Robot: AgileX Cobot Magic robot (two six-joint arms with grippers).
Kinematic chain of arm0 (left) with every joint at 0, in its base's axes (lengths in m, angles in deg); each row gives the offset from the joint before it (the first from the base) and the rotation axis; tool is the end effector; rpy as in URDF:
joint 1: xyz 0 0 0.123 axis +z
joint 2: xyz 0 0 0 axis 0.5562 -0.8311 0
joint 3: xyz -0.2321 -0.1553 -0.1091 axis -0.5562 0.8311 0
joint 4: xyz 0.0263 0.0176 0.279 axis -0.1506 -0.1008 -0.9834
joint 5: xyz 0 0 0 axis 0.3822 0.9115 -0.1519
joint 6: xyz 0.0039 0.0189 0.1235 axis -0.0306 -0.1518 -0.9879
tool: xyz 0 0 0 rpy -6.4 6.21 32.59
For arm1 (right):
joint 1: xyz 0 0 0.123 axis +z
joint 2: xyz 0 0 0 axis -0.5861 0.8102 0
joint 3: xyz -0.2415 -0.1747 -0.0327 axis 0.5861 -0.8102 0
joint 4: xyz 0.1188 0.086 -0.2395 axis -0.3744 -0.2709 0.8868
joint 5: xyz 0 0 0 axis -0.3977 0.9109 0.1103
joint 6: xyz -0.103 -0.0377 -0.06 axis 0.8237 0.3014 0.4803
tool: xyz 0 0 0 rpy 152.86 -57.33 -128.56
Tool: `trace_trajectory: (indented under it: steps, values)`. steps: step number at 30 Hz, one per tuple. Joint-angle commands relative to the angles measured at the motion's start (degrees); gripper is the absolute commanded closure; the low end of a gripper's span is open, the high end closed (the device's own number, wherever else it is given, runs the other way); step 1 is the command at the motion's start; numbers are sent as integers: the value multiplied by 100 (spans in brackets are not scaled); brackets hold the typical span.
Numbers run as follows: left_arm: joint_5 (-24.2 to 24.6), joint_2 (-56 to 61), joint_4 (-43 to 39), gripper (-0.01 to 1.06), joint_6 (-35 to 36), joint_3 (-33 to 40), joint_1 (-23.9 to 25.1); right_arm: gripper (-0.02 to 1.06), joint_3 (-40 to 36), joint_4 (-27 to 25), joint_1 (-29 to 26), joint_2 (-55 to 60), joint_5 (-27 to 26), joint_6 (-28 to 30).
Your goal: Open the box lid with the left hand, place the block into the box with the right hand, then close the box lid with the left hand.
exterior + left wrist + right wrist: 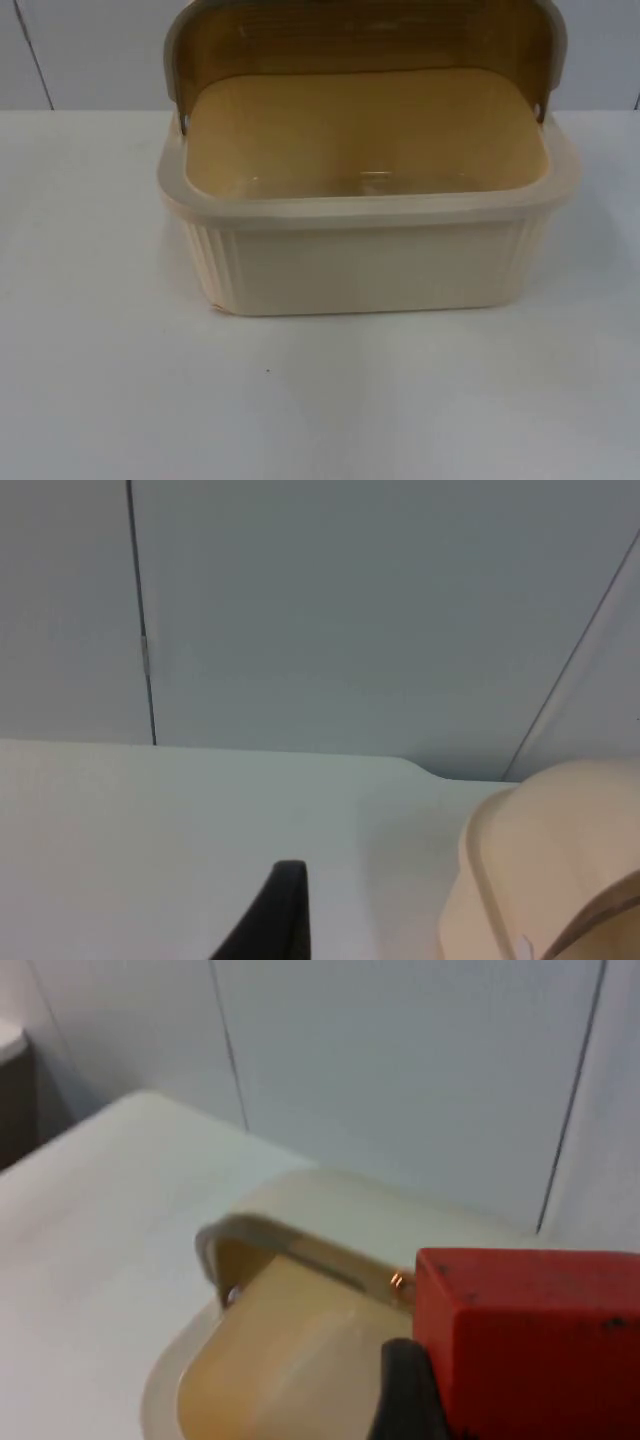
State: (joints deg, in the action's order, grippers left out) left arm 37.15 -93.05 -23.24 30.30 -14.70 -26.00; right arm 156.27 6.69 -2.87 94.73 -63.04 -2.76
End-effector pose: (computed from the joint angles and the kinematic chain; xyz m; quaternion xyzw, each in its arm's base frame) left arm 0.2971 0.0059 0.3838 -0.0167 0.8344 -0.1028 0.5412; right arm 0.3192 0.2152 0.3834 -0.2527 0.8077 0.1730 0.5038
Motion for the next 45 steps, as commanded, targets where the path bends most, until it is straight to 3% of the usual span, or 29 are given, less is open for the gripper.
trace_trajectory:
  steps: [1,10,12,15,16,21,22,25,28,31,40,44,45]
  values:
    - [-3,24,6,0,-38,33,19,105,31,-73,37,212,24,59]
    - [75,24,-57,0,-39,33,19,105,-37,-222,90,1079,-58,59]
    - [75,24,-85,0,-39,33,19,105,-253,-212,154,1104,-337,59]
    - [87,24,-186,0,-39,33,19,105,-787,-222,233,1104,-1163,59]
    - [87,24,-186,0,-39,33,19,105,-787,-222,233,1104,-1163,59]
    - [87,24,-197,0,-39,33,19,105,-1890,-223,268,1165,-3022,-135]
    - [87,24,-197,0,-39,33,19,105,-1890,-223,268,1165,-3022,-135]
    - [44,24,-210,0,-39,33,19,105,-2253,-223,256,1432,-3863,-106]
    - [44,-12,-210,0,-39,33,19,105,-2266,-223,256,1763,-4023,-75]
    - [80,-84,-210,0,-39,33,19,105,-2266,-223,256,2209,-4645,-50]
    - [143,-145,-189,0,-39,33,19,104,-2133,-356,256,2546,-4978,-50]
    - [143,-145,-166,0,-39,33,19,94,-2133,-720,256,2606,-5080,-25]
    - [143,-145,-166,0,-39,33,19,85,-2133,-720,256,2649,-5196,-25]
